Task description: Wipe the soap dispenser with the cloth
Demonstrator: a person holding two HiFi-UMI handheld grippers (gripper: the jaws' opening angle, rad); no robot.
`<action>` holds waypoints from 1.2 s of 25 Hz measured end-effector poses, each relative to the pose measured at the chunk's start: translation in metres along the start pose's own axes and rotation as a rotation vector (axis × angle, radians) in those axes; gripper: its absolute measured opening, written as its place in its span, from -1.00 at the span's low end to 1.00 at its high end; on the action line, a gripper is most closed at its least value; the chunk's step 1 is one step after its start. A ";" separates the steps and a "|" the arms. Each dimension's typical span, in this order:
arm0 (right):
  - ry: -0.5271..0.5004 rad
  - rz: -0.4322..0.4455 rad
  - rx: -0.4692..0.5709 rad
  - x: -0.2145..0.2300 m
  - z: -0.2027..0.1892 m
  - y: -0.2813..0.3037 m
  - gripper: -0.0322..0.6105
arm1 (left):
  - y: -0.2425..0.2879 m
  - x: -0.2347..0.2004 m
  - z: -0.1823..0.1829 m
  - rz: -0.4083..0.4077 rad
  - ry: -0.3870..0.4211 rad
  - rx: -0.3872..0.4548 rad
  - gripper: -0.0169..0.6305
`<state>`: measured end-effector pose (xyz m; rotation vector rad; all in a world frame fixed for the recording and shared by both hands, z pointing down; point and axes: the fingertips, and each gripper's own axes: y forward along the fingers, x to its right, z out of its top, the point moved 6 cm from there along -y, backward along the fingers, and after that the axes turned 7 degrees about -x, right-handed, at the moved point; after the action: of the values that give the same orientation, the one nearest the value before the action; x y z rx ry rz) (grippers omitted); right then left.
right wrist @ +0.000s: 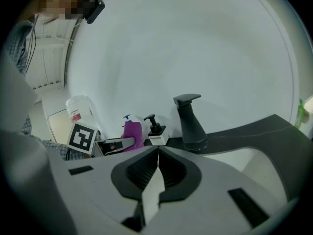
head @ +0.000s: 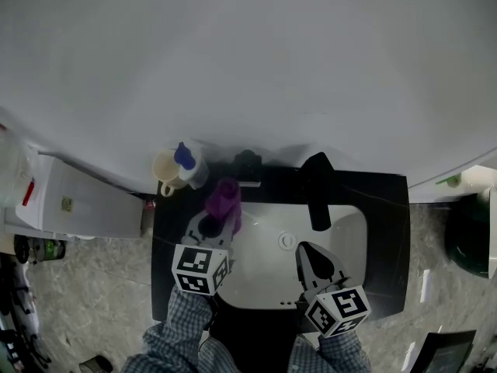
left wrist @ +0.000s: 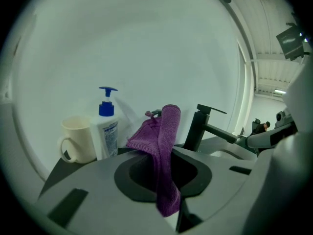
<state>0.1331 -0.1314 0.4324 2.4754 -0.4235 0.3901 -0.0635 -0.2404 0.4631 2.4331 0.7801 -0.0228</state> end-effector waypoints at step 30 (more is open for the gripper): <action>-0.079 -0.040 0.140 -0.079 0.011 -0.032 -0.84 | -0.130 0.027 -0.007 -0.089 -0.026 0.109 -0.77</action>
<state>0.0759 -0.0969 0.3793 2.6383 -0.3899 0.3158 -0.1122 -0.1359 0.3963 2.4934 0.8958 -0.1346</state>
